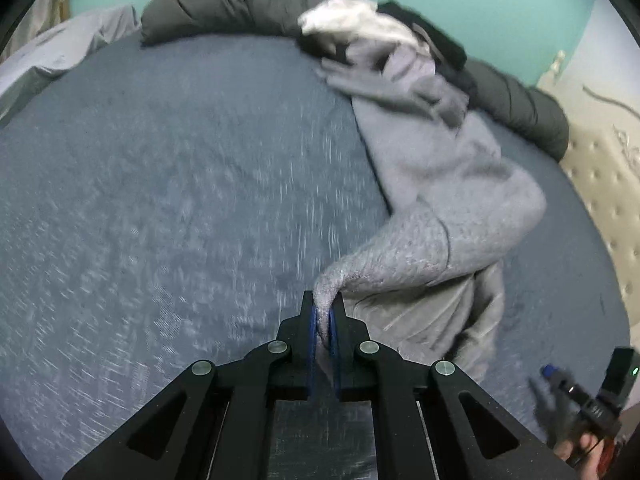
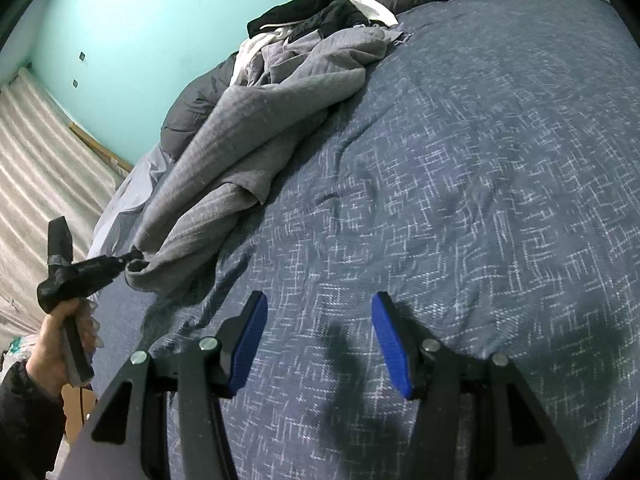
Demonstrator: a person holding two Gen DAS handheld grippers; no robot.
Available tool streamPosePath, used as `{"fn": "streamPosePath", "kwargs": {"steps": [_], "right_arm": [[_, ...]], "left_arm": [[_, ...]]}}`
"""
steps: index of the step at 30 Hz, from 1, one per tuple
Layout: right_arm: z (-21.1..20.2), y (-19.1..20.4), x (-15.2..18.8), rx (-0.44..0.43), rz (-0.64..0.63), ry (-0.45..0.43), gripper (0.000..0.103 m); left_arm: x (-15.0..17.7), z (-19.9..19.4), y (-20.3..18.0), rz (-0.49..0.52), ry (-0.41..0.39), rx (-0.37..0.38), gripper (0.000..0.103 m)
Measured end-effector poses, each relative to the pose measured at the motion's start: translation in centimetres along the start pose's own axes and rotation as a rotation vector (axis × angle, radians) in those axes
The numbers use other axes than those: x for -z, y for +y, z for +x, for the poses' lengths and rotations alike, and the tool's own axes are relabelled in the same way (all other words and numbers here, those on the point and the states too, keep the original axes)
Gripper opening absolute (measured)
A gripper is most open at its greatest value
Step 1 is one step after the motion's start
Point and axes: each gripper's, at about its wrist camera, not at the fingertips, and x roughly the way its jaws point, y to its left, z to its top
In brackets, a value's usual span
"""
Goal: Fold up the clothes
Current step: 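Lift the sweatshirt with the left gripper while the right gripper grasps its other edge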
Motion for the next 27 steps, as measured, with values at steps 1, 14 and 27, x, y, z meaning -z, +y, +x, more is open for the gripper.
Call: {"fn": "streamPosePath", "kwargs": {"steps": [1, 14, 27], "right_arm": [[0.2, 0.2, -0.3, 0.003, -0.005, 0.005, 0.055], [9.0, 5.9, -7.3, 0.126, -0.158, 0.115, 0.063], [13.7, 6.4, -9.3, 0.196, -0.16, 0.104, 0.056]], "left_arm": [[0.2, 0.4, -0.1, 0.001, 0.005, 0.004, 0.008], [0.5, 0.5, -0.4, 0.041, -0.005, 0.034, 0.007], [-0.1, 0.1, -0.2, 0.066, -0.029, 0.072, 0.006]]}}
